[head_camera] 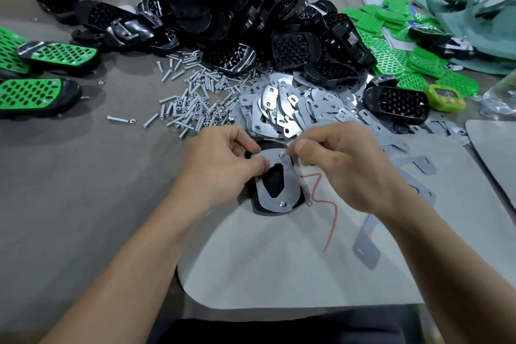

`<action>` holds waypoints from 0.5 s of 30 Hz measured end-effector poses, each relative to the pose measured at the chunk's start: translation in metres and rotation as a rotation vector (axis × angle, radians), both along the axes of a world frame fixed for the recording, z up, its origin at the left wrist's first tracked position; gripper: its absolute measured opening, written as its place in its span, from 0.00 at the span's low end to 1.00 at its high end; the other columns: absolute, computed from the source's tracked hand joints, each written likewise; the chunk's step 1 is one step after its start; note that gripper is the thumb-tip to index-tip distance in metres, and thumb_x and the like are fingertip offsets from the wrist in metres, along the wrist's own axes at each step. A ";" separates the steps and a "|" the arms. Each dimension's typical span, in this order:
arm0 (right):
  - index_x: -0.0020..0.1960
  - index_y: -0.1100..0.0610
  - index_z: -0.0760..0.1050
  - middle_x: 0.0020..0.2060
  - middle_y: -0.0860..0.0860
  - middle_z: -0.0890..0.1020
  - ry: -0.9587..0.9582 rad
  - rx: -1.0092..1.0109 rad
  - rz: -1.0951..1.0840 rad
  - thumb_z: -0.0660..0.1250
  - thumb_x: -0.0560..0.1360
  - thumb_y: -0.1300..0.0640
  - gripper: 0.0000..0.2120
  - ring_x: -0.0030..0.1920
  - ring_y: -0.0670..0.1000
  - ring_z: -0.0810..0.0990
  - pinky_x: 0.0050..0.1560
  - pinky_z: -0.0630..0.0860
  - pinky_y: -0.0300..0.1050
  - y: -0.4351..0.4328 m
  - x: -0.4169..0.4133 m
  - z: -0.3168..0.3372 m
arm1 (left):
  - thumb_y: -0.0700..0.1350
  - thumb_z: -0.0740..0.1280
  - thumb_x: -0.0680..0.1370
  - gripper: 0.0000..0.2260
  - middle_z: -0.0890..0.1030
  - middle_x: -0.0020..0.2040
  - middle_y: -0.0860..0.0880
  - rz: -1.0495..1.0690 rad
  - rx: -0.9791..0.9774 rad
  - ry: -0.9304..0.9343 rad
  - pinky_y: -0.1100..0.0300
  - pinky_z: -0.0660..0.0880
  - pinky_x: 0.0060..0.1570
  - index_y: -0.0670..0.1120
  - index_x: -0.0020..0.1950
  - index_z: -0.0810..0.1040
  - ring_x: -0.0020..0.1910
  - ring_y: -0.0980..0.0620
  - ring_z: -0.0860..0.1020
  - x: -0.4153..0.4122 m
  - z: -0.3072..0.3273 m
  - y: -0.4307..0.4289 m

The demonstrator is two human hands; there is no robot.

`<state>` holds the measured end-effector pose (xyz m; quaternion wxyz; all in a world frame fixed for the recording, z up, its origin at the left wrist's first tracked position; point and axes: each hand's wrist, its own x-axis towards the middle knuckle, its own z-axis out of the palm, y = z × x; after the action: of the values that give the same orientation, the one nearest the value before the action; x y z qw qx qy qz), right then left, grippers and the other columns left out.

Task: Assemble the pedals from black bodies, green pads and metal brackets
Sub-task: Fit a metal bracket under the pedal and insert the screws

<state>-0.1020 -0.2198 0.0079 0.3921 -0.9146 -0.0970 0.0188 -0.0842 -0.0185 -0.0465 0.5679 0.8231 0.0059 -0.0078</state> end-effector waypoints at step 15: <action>0.43 0.53 0.83 0.33 0.56 0.82 0.050 -0.043 -0.056 0.65 0.78 0.55 0.09 0.39 0.59 0.81 0.40 0.77 0.53 0.010 -0.002 0.001 | 0.53 0.77 0.60 0.10 0.71 0.22 0.58 0.000 0.008 -0.002 0.59 0.64 0.31 0.57 0.39 0.82 0.23 0.56 0.66 0.000 0.001 -0.001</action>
<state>-0.1042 -0.2097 0.0088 0.3751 -0.9244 -0.0611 0.0329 -0.0844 -0.0190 -0.0457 0.5646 0.8253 0.0055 -0.0071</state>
